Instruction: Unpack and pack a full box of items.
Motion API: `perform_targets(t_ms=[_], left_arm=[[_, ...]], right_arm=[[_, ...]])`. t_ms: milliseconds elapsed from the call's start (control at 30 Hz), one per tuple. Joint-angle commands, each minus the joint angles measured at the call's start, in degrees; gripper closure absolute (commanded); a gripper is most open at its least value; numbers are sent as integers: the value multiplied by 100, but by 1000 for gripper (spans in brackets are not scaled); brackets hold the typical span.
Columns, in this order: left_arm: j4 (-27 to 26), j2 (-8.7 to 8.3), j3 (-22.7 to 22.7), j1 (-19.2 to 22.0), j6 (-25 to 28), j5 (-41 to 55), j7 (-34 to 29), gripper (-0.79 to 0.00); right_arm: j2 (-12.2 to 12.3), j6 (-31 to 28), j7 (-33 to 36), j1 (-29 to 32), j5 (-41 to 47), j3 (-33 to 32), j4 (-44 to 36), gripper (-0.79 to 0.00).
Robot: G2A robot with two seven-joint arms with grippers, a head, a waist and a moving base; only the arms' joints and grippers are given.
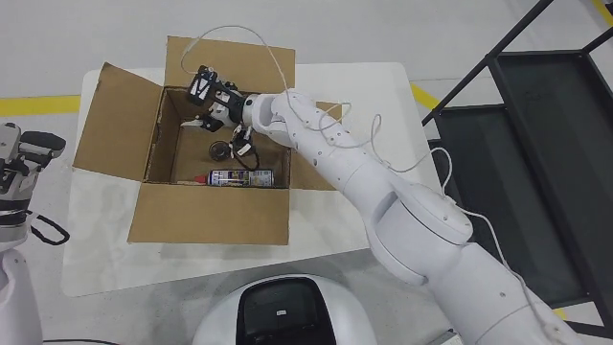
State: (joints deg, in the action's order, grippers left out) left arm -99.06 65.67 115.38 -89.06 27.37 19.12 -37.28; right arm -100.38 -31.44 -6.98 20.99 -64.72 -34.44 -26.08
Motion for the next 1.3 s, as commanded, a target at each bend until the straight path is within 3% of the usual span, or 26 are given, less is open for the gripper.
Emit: perform_targets(t_ms=[0,200,400,600,900,1267], left_arm=[[0,0,0,0,0,0,0,-785],[0,0,0,0,0,0,0,-785],[0,0,0,0,0,0,0,-785],[0,0,0,0,0,0,0,-785],[0,0,0,0,0,0,0,-785],[0,0,0,0,0,0,0,-785]], right_arm=[[164,35,-86,162,-90,-138,-333,-785],[805,198,95,1023,-492,-857,-1905,-785],[1467,59,844,2628,-965,-2018,-4461,-785],[1761,228,1706,3919,-1103,-2773,-6238,-785],[1894,907,1473,5011,-952,-3331,-7040,-785],[2054,1194,794,6232,-878,-4035,-7567,-785]])
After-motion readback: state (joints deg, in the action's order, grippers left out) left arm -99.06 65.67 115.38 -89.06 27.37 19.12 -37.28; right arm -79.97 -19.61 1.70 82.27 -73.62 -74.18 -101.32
